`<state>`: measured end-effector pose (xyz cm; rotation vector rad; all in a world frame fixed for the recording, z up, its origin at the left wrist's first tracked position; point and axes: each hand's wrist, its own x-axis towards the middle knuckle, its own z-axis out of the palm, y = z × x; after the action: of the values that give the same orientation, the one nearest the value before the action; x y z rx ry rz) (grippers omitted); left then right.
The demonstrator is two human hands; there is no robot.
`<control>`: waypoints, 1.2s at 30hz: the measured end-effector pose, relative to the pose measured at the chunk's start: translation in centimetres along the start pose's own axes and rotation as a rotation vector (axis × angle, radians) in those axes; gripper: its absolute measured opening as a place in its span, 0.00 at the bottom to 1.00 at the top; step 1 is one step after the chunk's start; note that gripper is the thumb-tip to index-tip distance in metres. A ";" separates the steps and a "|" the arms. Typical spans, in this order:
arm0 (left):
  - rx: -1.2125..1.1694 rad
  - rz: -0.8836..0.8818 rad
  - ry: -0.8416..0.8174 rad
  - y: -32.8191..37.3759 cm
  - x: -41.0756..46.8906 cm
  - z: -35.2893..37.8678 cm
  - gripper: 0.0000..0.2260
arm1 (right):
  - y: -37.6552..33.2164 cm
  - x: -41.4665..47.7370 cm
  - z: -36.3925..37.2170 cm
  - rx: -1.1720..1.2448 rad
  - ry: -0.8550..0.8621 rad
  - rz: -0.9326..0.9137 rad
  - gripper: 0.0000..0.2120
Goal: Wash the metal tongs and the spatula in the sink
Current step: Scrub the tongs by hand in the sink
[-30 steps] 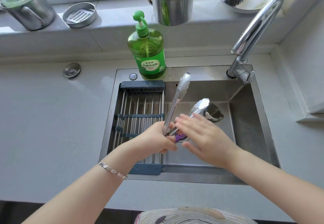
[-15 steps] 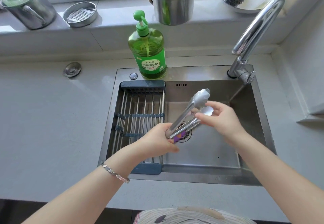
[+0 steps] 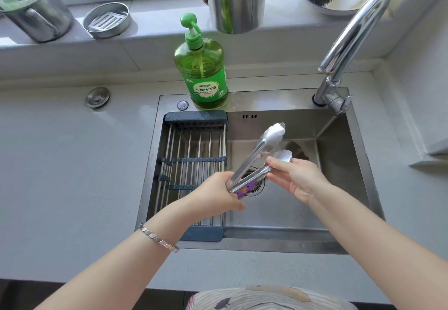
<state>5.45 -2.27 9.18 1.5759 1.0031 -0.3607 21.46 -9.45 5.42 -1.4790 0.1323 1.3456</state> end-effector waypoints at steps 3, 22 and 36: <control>-0.033 -0.015 0.002 -0.3 0.4 0.1 0.08 | -0.4 0.7 0.0 -0.107 0.088 -0.064 0.13; -0.157 -0.152 0.375 0.0 3.9 -9.2 0.04 | -15.3 5.3 16.7 -0.400 -0.232 -0.218 0.18; -0.192 -0.107 0.332 -0.5 5.6 -11.1 0.03 | -18.7 7.7 23.3 -0.366 -0.265 -0.119 0.09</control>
<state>5.16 10.10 7.99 1.4369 1.3398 -0.0705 21.85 19.51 16.02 -1.5598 -0.3847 1.5084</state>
